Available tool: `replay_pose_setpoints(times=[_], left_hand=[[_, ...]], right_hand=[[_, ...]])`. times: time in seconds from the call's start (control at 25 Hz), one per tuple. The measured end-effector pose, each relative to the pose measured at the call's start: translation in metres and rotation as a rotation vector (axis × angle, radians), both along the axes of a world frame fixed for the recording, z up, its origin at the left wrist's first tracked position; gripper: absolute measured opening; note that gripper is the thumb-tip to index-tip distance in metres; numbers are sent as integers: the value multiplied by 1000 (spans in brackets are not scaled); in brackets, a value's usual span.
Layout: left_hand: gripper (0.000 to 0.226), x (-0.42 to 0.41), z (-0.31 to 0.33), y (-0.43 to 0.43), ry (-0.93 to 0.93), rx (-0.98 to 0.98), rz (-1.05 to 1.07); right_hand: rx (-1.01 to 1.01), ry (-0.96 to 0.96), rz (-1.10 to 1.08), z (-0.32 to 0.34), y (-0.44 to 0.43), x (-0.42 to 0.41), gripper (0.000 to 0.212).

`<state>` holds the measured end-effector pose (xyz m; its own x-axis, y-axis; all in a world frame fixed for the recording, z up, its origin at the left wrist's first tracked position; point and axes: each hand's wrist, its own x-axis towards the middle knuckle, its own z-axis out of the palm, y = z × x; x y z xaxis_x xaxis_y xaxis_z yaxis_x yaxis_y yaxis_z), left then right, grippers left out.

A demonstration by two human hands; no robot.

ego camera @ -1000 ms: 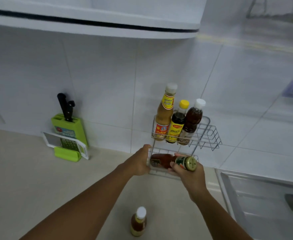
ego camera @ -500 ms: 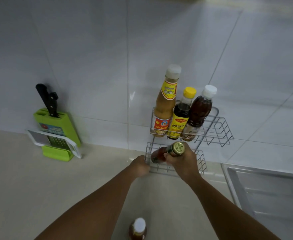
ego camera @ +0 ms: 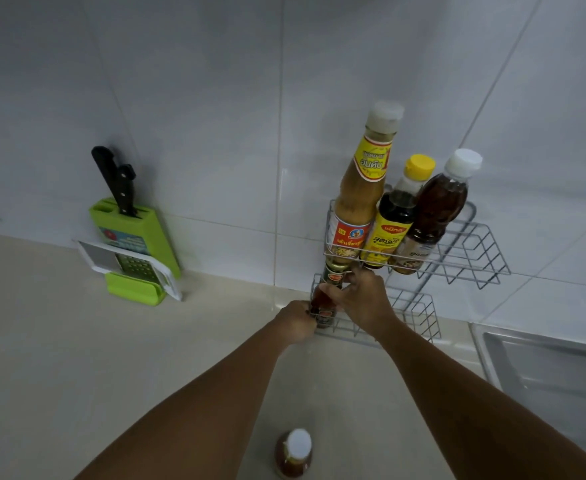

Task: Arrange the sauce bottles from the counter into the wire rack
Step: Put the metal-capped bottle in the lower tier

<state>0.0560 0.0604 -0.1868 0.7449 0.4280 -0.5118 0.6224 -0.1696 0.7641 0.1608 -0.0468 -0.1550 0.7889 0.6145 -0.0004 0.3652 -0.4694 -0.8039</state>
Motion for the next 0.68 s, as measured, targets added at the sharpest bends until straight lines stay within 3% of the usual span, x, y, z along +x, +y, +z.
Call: replay_pose_setpoints(times=[0.16, 0.44, 0.56, 0.68], left_hand=[[36, -3, 2, 0, 15, -12, -12], [52, -28, 33, 3, 42, 81, -94], [50, -53, 50, 4, 66, 135, -242], [51, -84, 63, 2, 113, 201, -342]], right_hand=[[-45, 6, 15, 4, -1, -1, 57], [-79, 140, -27, 27, -17, -22, 89], [-69, 161, -89, 43, -30, -40, 78], [-36, 58, -25, 57, -51, -73, 45]])
